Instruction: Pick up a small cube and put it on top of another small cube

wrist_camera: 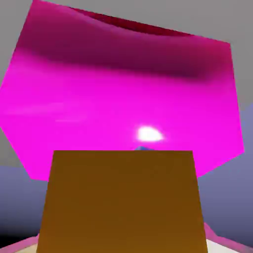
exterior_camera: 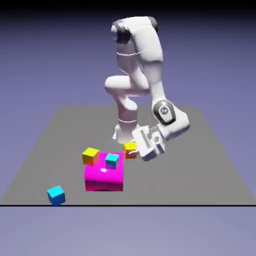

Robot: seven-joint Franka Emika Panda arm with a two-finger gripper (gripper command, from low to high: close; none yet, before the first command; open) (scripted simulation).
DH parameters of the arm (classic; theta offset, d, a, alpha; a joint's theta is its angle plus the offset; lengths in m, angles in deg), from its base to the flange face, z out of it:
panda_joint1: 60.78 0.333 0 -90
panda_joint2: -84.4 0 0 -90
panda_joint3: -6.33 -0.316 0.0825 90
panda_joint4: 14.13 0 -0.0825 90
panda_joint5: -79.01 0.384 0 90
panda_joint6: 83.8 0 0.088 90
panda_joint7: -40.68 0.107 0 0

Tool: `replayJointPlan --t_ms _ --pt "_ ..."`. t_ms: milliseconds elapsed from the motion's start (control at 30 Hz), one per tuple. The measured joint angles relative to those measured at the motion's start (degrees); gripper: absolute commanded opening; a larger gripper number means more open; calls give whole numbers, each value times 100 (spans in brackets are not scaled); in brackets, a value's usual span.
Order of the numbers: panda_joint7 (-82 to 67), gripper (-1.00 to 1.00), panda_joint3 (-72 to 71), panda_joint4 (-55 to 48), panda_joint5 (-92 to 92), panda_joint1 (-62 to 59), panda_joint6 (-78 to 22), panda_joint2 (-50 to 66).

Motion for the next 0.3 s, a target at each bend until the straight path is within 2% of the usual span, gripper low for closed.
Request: replayJointPlan --t_ms 67,167,200,300 --pt "-315 -100 417 -53 222 80 211 -392" --pt "42 -100 759 0 -397 -170 603 3" --pt "189 100 857 23 -633 -238 730 169" --pt "40 100 755 -1 -400 -30 601 -6"
